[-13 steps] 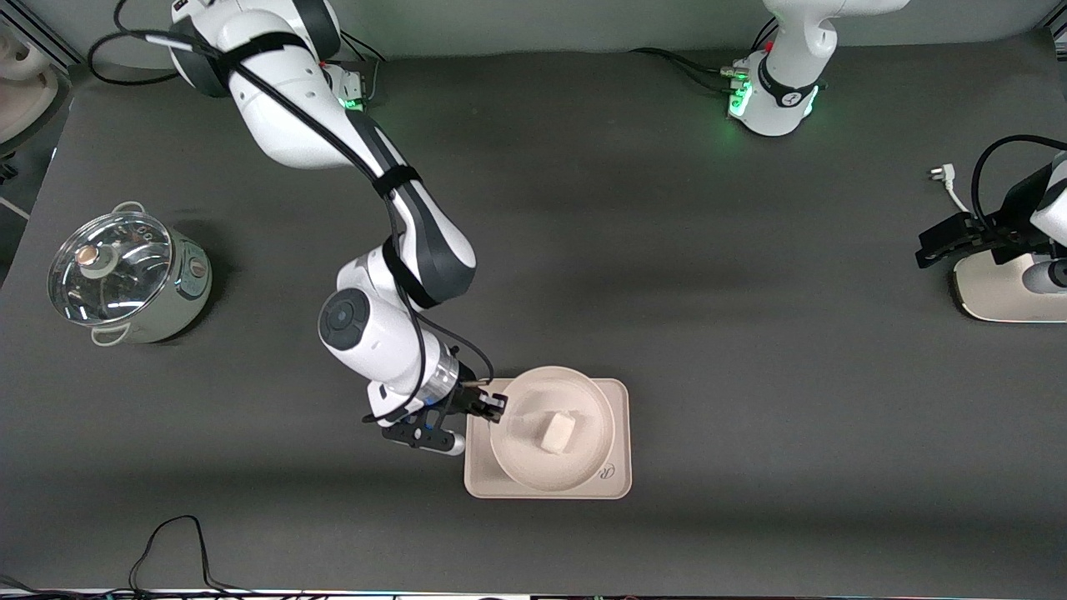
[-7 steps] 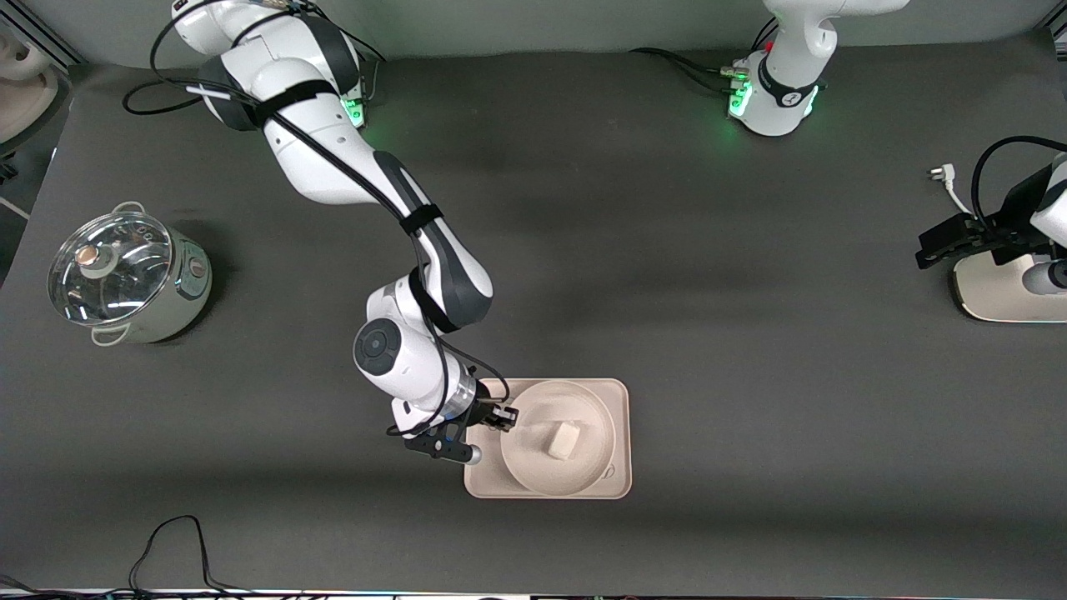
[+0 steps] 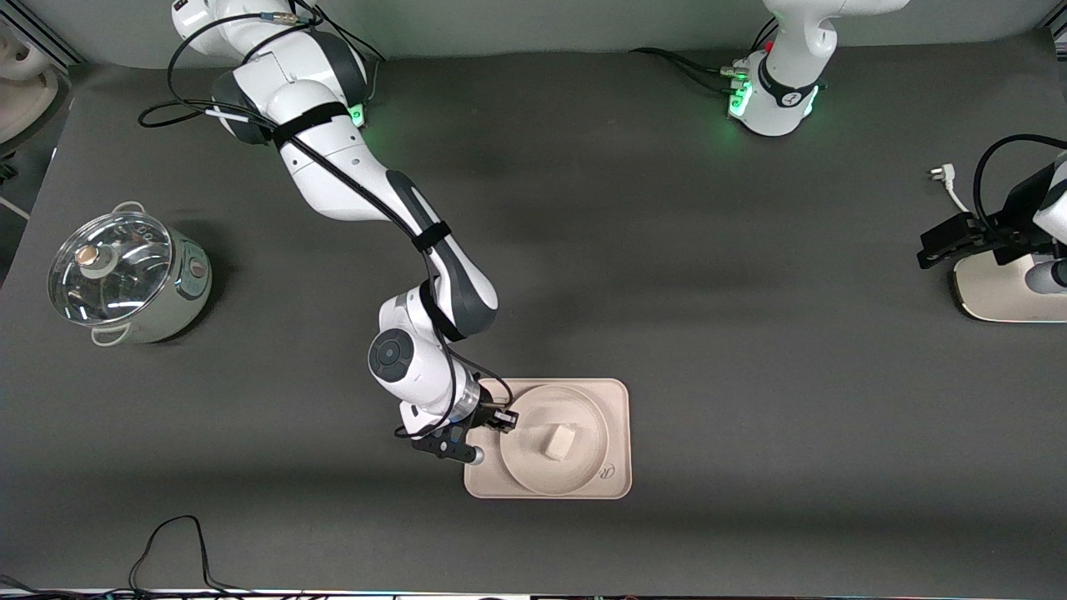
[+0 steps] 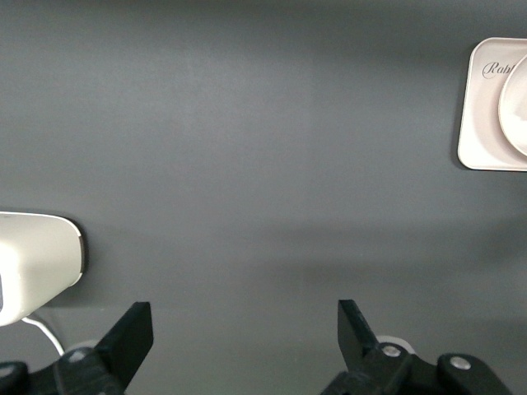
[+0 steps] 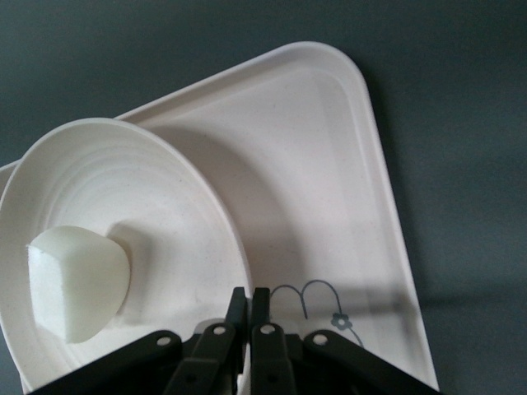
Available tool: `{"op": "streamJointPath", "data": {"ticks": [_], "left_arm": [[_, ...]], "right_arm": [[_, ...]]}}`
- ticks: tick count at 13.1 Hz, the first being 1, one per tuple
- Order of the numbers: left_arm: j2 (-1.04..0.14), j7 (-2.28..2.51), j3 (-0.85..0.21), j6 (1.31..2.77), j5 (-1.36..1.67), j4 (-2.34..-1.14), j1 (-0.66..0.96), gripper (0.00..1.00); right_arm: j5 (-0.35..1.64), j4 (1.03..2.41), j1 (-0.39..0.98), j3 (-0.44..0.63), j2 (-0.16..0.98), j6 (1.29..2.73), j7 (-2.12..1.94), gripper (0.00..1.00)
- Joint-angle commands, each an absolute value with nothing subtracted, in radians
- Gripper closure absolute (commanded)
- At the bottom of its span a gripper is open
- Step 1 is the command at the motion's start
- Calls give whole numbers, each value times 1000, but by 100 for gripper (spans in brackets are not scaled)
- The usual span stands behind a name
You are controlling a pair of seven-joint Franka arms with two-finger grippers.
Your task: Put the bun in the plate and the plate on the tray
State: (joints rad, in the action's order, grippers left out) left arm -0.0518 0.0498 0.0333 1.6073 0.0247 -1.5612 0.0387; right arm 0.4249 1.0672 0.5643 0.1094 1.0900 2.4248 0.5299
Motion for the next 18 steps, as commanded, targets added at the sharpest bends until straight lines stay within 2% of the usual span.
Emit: {"op": "streamJointPath", "data": {"ticks": [1,2,4,6,11,15,18], "left_arm": [[-57,35,38,1609,34,-1545,44,0],[-57,35,38,1609,34,-1545,44,0],[-57,35,38,1609,34,-1545,44,0],[-57,35,38,1609,34,-1545,44,0],[-57,35,38,1609,34,-1545,44,0],[-57,35,38,1609,34,-1545,44,0],[-57,35,38,1609,34,-1545,44,0]], "right_arm": [[451,1045,565,106,1114,2456,508,64],[451,1045,565,106,1112,2453,508,25],[453,1045,563,106,1097,2447,514,0],[454,1043,561,106,1059,2421,520,0],[436,1057,557,142,863,2069,523,0],[434,1068,539,245,631,1708,509,0],[347,1139,456,236,447,1542,502,0]]}}
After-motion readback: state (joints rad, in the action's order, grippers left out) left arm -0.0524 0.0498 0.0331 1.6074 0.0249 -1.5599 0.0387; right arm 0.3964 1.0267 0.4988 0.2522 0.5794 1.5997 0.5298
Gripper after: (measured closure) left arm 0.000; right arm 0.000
